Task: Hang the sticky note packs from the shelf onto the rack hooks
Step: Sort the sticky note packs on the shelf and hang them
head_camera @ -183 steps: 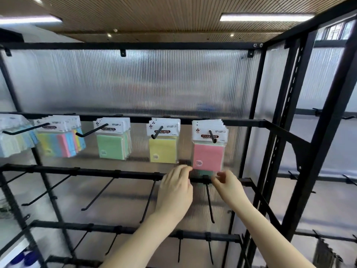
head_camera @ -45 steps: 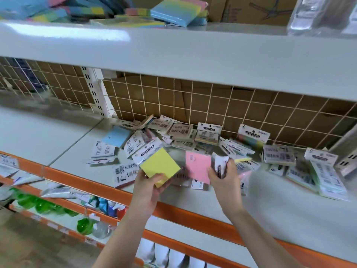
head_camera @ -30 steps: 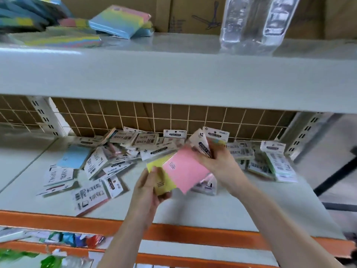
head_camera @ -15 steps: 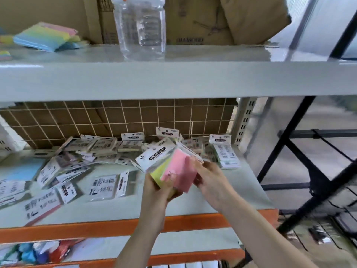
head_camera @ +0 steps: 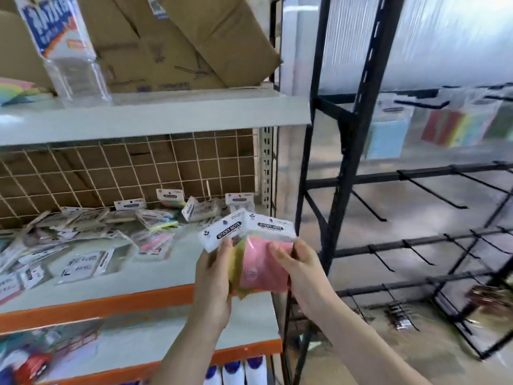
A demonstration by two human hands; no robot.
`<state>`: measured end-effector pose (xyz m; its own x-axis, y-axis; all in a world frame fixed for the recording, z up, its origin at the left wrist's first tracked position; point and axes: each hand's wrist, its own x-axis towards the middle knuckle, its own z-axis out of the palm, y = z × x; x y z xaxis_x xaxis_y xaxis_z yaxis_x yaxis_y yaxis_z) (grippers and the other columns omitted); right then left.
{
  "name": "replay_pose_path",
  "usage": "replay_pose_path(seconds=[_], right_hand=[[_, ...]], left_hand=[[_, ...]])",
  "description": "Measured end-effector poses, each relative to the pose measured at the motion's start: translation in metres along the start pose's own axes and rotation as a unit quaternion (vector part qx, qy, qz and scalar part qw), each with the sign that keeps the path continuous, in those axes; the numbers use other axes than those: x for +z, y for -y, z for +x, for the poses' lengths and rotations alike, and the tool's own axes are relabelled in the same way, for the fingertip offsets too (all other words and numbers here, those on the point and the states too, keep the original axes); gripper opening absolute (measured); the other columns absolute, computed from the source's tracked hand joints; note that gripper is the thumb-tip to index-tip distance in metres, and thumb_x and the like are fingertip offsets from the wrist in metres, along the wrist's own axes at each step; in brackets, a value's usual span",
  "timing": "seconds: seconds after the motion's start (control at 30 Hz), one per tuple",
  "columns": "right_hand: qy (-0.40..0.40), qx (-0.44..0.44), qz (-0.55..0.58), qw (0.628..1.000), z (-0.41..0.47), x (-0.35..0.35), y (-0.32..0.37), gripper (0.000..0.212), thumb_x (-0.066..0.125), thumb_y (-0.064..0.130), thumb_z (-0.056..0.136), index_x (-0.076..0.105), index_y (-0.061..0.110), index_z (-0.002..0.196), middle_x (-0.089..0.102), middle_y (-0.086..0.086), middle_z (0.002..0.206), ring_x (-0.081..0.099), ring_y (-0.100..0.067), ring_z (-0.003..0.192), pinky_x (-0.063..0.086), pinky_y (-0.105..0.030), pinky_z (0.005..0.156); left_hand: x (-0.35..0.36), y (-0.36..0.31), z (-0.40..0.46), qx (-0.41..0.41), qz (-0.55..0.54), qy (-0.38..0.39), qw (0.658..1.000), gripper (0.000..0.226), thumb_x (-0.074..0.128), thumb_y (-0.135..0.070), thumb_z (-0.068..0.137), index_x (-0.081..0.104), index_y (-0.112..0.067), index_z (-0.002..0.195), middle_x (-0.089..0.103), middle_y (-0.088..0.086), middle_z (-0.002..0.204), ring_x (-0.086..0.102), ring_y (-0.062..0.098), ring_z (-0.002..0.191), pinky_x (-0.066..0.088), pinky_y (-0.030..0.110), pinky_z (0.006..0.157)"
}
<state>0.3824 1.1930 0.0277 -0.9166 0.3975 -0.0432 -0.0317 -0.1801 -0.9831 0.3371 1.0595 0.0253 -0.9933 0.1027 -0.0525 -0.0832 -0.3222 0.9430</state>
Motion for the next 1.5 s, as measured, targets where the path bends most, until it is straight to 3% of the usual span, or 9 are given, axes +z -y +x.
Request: replay_pose_path(seconds=[0.2,0.43,0.57,0.7,0.97,1.07,1.3,1.4,1.5], right_hand=[[-0.027,-0.107,-0.028,0.994,-0.046,-0.075,0.030,0.017,0.066,0.018,0.089,0.064,0.025,0.104,0.072,0.010,0.093,0.067,-0.002,0.079,0.052,-0.018,0.058],[-0.123,-0.170,-0.042,0.977,-0.068,-0.158,0.065,0.036,0.057,0.003,0.091,0.060,0.039,0.091,0.072,0.007,0.093,0.068,-0.009,0.079,0.052,-0.023,0.059],[-0.146,-0.184,-0.060,0.970,-0.067,-0.195,0.085,0.037,0.061,0.007,0.090,0.062,0.041,0.076,0.072,0.011,0.080,0.067,-0.002,0.065,0.049,-0.017,0.050],[-0.167,-0.177,-0.062,0.968,-0.056,-0.229,0.098,0.016,0.063,0.024,0.089,0.065,0.033,0.076,0.069,0.013,0.066,0.061,0.003,0.055,0.045,-0.014,0.046],[-0.241,-0.187,-0.202,0.931,-0.013,-0.307,0.123,0.021,0.066,0.029,0.088,0.062,0.019,0.070,0.066,0.004,0.062,0.058,-0.007,0.051,0.044,-0.021,0.046],[-0.237,-0.184,-0.200,0.933,0.009,-0.338,0.141,0.009,0.069,0.024,0.087,0.064,0.018,0.082,0.072,-0.003,0.077,0.069,-0.019,0.066,0.054,-0.032,0.056],[-0.174,-0.162,-0.241,0.941,0.050,-0.403,0.172,0.010,0.072,0.019,0.084,0.068,0.025,0.090,0.074,0.011,0.085,0.071,-0.007,0.070,0.050,-0.015,0.056],[-0.174,-0.161,-0.243,0.940,0.063,-0.426,0.175,0.013,0.073,0.014,0.083,0.066,0.023,0.090,0.074,0.010,0.084,0.071,-0.009,0.072,0.051,-0.016,0.057],[-0.193,-0.171,-0.245,0.934,0.070,-0.451,0.180,0.008,0.070,0.017,0.085,0.065,0.020,0.091,0.073,0.013,0.081,0.069,-0.004,0.069,0.049,-0.013,0.057]], left_hand=[[0.057,0.011,-0.042,0.039,0.003,0.039,0.998,0.031,0.061,-0.042,0.081,0.070,-0.023,0.102,0.074,0.004,0.095,0.071,0.020,0.086,0.056,0.032,0.067],[0.130,0.018,-0.065,0.105,0.134,0.118,0.978,0.029,0.058,-0.050,0.082,0.066,-0.023,0.090,0.065,-0.009,0.064,0.059,0.005,0.058,0.046,0.017,0.050],[0.173,0.024,-0.068,0.123,0.168,0.154,0.966,0.063,0.056,-0.071,0.068,0.065,-0.019,0.102,0.067,0.010,0.085,0.065,0.021,0.075,0.051,0.032,0.068],[0.222,0.028,-0.061,0.131,0.186,0.189,0.955,0.042,0.056,-0.063,0.074,0.059,-0.021,0.076,0.046,-0.016,0.045,0.038,0.000,0.037,0.034,0.016,0.043],[0.335,0.045,-0.037,0.141,0.150,0.292,0.934,0.033,0.057,-0.056,0.078,0.066,-0.025,0.083,0.071,-0.020,0.072,0.064,-0.008,0.067,0.045,0.005,0.057],[0.374,0.049,-0.020,0.123,0.130,0.329,0.927,0.041,0.058,-0.056,0.075,0.070,-0.020,0.089,0.074,-0.010,0.082,0.069,0.004,0.078,0.053,0.016,0.068],[0.454,0.056,0.006,0.058,0.111,0.380,0.917,0.036,0.061,-0.056,0.076,0.070,-0.025,0.091,0.074,0.003,0.094,0.071,0.023,0.085,0.056,0.048,0.082],[0.484,0.061,0.007,0.055,0.101,0.404,0.908,0.029,0.057,-0.055,0.077,0.073,-0.032,0.083,0.074,0.007,0.088,0.070,0.030,0.082,0.056,0.052,0.078],[0.515,0.068,0.007,0.053,0.098,0.428,0.897,0.029,0.055,-0.050,0.081,0.075,-0.029,0.078,0.074,0.001,0.077,0.071,0.019,0.069,0.056,0.032,0.056]])
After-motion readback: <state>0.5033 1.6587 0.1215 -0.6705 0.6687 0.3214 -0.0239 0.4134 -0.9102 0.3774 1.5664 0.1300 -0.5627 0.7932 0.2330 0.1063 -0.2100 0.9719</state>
